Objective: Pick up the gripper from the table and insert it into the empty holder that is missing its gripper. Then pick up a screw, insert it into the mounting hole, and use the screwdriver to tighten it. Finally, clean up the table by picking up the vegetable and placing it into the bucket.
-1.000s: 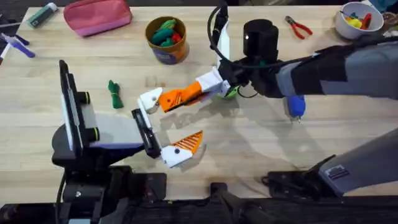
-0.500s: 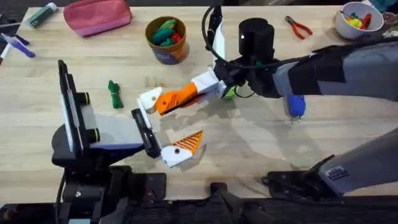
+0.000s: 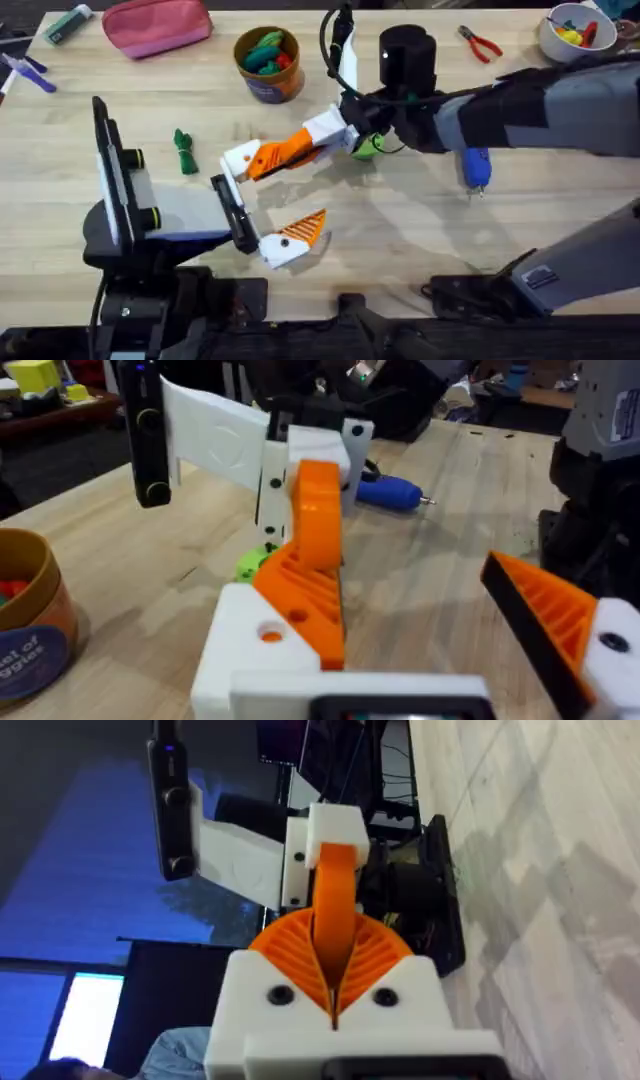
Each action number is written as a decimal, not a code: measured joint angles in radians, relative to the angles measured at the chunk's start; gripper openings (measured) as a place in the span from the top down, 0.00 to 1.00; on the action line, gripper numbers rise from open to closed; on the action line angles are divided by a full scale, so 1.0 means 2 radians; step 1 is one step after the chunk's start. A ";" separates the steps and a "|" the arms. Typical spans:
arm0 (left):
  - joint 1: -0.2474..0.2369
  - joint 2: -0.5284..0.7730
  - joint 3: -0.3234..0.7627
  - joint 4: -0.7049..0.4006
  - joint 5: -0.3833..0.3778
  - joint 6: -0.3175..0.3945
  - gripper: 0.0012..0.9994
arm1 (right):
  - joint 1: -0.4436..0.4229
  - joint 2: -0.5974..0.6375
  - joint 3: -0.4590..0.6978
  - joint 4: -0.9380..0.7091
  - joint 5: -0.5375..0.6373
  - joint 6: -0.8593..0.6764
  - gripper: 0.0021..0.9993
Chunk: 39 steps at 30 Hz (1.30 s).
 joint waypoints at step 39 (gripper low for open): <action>0.000 0.000 0.000 0.000 -0.002 -0.002 0.01 | 0.013 0.031 0.032 0.003 0.005 -0.004 0.99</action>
